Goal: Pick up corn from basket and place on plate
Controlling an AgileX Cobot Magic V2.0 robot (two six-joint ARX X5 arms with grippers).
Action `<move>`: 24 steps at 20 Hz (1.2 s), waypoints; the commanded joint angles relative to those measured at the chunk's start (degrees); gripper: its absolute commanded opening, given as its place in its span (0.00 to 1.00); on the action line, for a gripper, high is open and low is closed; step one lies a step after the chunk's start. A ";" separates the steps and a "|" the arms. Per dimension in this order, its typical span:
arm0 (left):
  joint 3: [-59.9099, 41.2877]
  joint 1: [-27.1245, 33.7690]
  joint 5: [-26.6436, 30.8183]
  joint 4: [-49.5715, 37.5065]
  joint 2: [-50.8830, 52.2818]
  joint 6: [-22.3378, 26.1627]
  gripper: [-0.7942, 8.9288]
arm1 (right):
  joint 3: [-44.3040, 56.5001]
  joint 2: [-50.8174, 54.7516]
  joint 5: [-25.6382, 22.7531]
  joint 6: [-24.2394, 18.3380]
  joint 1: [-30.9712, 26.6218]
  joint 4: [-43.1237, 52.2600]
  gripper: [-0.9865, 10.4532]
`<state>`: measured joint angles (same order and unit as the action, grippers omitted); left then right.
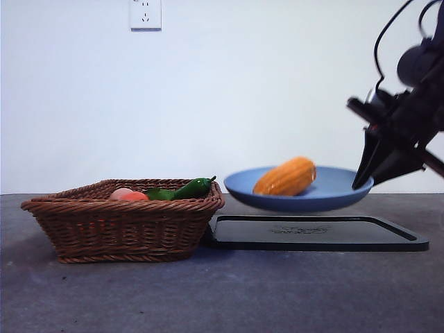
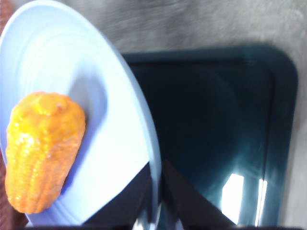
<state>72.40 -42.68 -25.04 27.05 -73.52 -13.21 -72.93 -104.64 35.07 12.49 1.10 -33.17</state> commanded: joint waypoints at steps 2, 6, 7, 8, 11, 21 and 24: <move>1.42 -0.46 -0.20 0.07 1.14 0.33 0.43 | -3.15 -6.01 0.50 0.70 -0.11 -0.09 0.09; 1.42 -0.46 -0.17 0.81 1.51 0.33 0.43 | -3.26 -8.52 0.48 0.57 -0.11 0.44 0.09; 1.42 -0.46 -0.20 0.85 1.51 0.33 0.43 | -3.26 -8.52 0.50 0.37 -0.11 0.44 0.09; 1.42 -0.46 -0.17 0.85 1.51 0.33 0.43 | -3.26 -8.52 0.48 0.33 -0.11 0.39 0.09; 1.42 -0.46 -0.17 0.94 1.51 0.35 0.43 | -3.26 -8.52 0.50 0.31 -0.11 -0.26 0.13; 1.42 0.46 -0.09 2.60 1.51 1.05 0.43 | -3.32 1.25 2.40 -2.32 -3.19 -7.15 0.26; 1.42 1.33 -0.07 2.97 1.51 1.18 0.43 | -3.32 10.62 2.45 -7.06 -3.54 -13.27 0.26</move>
<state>72.42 -40.97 -24.99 30.30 -71.70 -12.91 -74.96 -94.02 37.32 8.43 -2.68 -46.30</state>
